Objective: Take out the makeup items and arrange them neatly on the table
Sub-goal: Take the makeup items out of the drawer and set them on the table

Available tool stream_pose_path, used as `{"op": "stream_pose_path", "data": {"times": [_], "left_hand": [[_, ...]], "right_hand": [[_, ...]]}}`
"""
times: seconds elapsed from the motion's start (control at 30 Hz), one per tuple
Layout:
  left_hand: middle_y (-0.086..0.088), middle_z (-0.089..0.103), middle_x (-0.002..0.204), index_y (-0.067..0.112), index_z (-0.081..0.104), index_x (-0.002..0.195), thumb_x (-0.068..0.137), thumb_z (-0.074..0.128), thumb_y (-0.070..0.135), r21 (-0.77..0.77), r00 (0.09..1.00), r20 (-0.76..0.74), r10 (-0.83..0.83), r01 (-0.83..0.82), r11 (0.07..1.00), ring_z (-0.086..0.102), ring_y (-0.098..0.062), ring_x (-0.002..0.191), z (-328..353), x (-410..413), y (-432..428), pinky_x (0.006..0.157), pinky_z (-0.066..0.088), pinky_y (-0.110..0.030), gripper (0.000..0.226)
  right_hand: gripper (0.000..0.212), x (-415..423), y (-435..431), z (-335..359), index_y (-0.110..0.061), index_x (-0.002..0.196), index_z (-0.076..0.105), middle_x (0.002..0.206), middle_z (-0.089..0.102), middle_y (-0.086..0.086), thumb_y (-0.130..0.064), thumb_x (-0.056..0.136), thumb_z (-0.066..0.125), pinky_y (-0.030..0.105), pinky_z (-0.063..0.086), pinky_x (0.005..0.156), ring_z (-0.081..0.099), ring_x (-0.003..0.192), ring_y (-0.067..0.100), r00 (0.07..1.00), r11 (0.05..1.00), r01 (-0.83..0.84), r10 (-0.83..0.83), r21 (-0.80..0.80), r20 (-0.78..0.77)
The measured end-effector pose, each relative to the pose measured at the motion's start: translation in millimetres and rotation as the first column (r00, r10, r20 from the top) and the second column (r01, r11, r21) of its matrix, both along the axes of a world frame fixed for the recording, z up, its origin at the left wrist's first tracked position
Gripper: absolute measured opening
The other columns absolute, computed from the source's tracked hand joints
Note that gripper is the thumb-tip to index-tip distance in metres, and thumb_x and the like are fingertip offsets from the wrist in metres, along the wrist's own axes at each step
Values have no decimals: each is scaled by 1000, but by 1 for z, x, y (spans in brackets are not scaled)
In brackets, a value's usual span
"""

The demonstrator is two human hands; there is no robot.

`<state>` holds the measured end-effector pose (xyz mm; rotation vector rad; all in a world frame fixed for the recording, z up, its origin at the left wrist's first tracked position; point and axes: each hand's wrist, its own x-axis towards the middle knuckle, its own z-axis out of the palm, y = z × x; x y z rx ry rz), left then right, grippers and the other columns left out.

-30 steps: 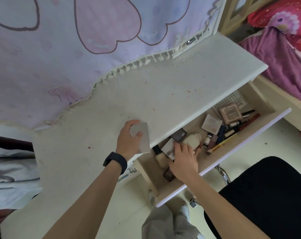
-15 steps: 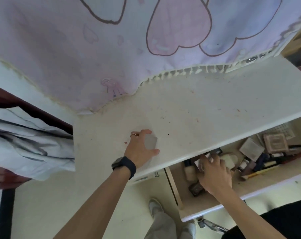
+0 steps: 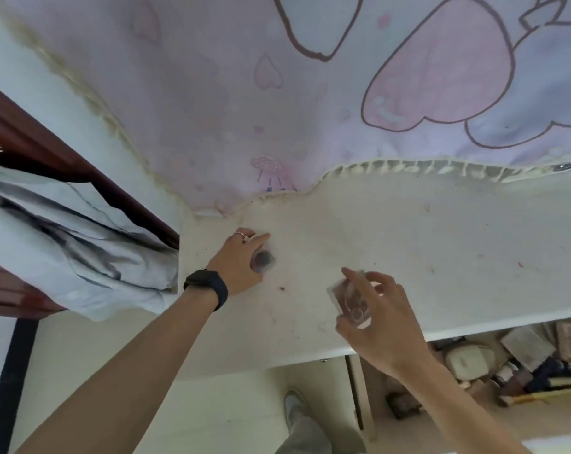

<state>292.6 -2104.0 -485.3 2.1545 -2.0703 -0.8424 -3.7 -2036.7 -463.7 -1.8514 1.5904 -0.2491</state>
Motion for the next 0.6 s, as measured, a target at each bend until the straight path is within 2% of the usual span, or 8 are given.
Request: {"op": "stream_pose_path", "data": {"times": [0.1,0.23,0.3,0.4,0.47,0.53,0.6], "left_hand": [[0,38,148,28,34,152,82,71,22,18,1000,11,-17,17,1000,39,-23,132,-4,30,-14,102,33,-23,80],[1,42,150,28,31,153,78,72,17,11,1000,18,-8,8,1000,41,-21,131,-8,59,-30,98,30,-18,87],[1,46,147,28,35,152,76,69,12,7,1000,7,-5,5,1000,42,-21,131,-7,69,-37,100,34,-21,85],[1,53,134,28,42,145,73,66,7,5,1000,-21,-10,10,1000,48,-22,124,-5,78,-46,95,42,-26,79],[0,52,134,30,38,148,74,67,9,26,1000,-18,-6,6,1000,47,-22,124,-2,82,-52,97,46,-30,82],[-1,55,128,34,36,148,74,66,9,40,1000,-26,-6,7,999,51,-23,118,0,83,-59,94,51,-37,84],[1,59,111,36,40,142,73,63,6,35,998,-65,-16,19,999,58,-23,102,2,80,-63,84,56,-44,79]], "right_hand": [[81,44,-45,-6,-44,153,27,147,36,-7,-39,82,66,32,45,100,37,129,20,997,997,-69,69,-30,-20],[84,93,-90,-15,-35,156,24,151,36,-12,-27,81,61,31,42,100,34,133,23,992,992,-122,121,-21,-32],[82,113,-106,-18,-32,155,26,152,36,-14,-21,80,59,31,44,99,35,134,25,987,987,-159,159,-17,-39],[74,135,-124,-21,-27,149,32,154,36,-13,-12,82,57,37,48,95,34,135,28,972,973,-225,221,-48,-82],[73,147,-132,-23,-26,151,30,156,34,-12,-8,85,57,38,50,95,31,137,28,959,960,-273,265,-70,-106],[76,155,-142,-26,-25,155,26,160,29,-10,-7,88,57,38,48,102,25,143,25,938,941,-330,317,-80,-142],[76,161,-153,-28,-24,157,24,164,24,-9,-7,91,55,37,41,112,18,149,21,916,923,-378,360,-76,-178]]}}
